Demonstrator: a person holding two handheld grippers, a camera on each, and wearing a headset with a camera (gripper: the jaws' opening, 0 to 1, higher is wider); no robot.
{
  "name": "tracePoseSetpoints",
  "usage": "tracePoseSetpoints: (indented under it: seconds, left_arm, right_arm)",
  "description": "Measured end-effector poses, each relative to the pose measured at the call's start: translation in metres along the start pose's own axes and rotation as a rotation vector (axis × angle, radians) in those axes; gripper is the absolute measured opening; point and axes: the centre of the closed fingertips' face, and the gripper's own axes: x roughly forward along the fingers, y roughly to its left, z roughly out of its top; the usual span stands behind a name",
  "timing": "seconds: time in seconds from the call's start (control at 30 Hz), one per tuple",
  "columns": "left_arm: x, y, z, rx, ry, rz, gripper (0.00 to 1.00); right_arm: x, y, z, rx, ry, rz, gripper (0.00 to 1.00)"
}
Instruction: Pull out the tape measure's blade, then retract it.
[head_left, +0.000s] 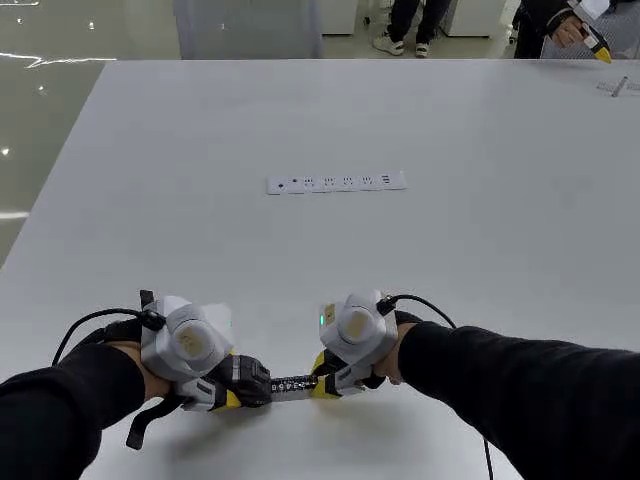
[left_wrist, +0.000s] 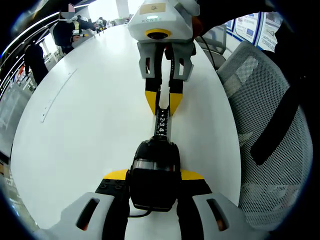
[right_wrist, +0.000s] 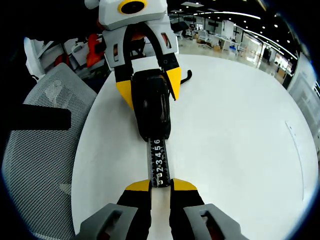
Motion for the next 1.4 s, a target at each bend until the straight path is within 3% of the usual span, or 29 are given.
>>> tracePoseSetpoints:
  seconds: [1.4]
  left_arm:
    - [0.001,-0.001,0.001,0.000,-0.005,0.008,0.31]
  right_arm:
    - [-0.013,-0.004,-0.020,0.025,0.017,-0.010,0.09]
